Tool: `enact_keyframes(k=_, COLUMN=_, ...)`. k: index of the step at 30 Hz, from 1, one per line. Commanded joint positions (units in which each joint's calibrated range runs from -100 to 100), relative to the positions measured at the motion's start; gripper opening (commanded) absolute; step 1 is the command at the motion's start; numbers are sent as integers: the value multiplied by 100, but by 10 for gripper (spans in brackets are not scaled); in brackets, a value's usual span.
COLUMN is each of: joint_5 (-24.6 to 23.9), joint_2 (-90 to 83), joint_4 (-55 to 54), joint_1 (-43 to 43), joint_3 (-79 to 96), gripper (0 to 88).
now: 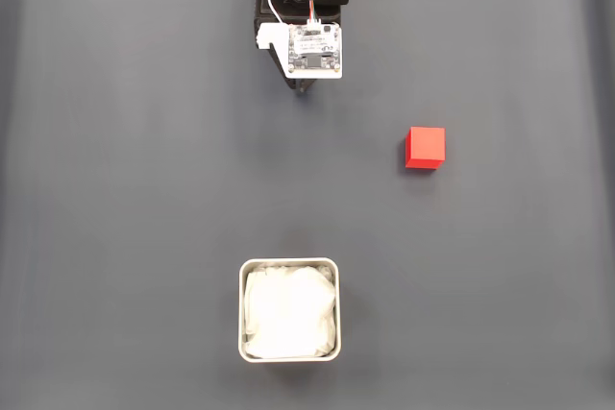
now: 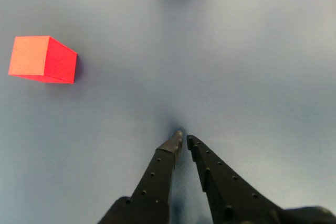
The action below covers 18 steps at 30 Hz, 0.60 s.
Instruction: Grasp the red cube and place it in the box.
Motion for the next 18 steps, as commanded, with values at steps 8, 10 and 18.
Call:
enact_keyframes(k=8, joint_5=-44, joint_2=9, joint_4=120, joint_1=31, joint_3=45, gripper=0)
enact_keyframes(k=10, joint_5=-63, joint_2=9, joint_4=120, joint_1=59, joint_3=45, gripper=0)
enact_keyframes(k=18, joint_5=-63, joint_2=9, joint_4=120, joint_1=74, joint_3=45, gripper=0)
